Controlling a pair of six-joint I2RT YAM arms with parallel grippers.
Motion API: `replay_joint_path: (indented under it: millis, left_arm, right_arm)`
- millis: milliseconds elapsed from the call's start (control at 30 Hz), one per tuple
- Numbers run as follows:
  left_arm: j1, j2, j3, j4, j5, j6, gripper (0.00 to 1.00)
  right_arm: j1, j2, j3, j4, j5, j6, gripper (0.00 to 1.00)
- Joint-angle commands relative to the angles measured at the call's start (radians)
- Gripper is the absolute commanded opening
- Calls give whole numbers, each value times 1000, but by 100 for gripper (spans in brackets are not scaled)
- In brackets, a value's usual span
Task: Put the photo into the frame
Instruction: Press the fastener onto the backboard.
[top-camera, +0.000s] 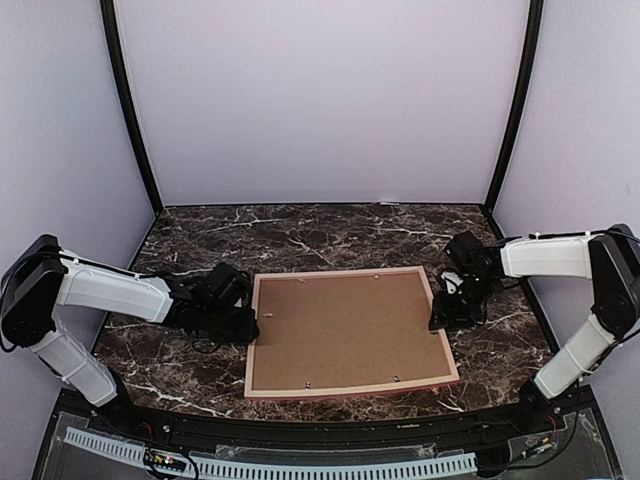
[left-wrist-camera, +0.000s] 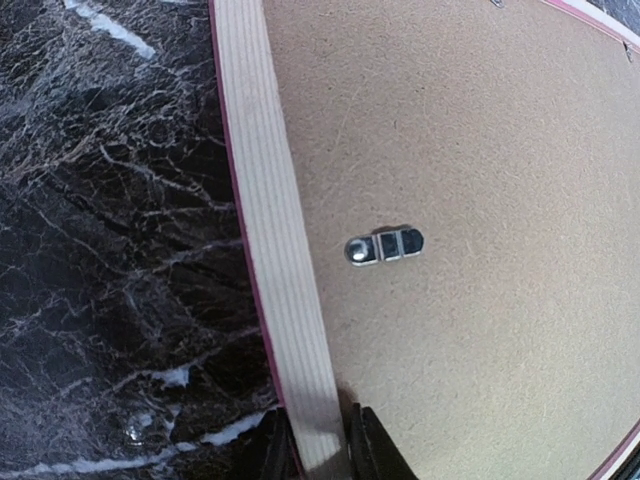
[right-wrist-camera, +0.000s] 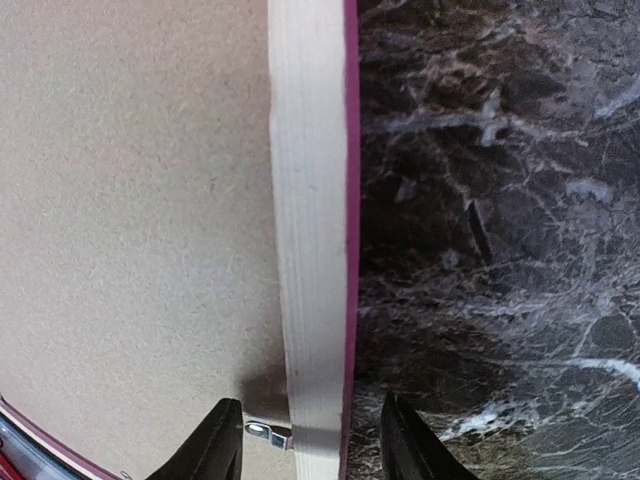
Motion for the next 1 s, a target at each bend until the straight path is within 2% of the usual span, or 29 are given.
replay_joint_path:
  millis: [0, 233, 400, 533, 700, 867, 967]
  left_arm:
    - [-10, 4, -10, -49, 15, 30, 24]
    - [-11, 6, 9, -58, 22, 38, 28]
    - [-11, -5, 28, -66, 23, 52, 47]
    - [-10, 9, 57, -81, -9, 76, 60]
    - [4, 63, 111, -114, -31, 107, 65]
    - [59, 79, 147, -107, 6, 138, 68]
    - [106, 82, 161, -91, 42, 143, 76]
  right_arm:
    - [-22, 13, 22, 61, 15, 18, 47]
    - [-32, 77, 38, 103, 16, 14, 40]
    - [-35, 88, 32, 118, 26, 14, 25]
    - [-36, 83, 22, 128, 29, 17, 19]
    - [-35, 69, 6, 134, 26, 23, 16]
    - [-37, 63, 1, 138, 17, 25, 15]
    - [-36, 68, 1, 141, 24, 24, 14]
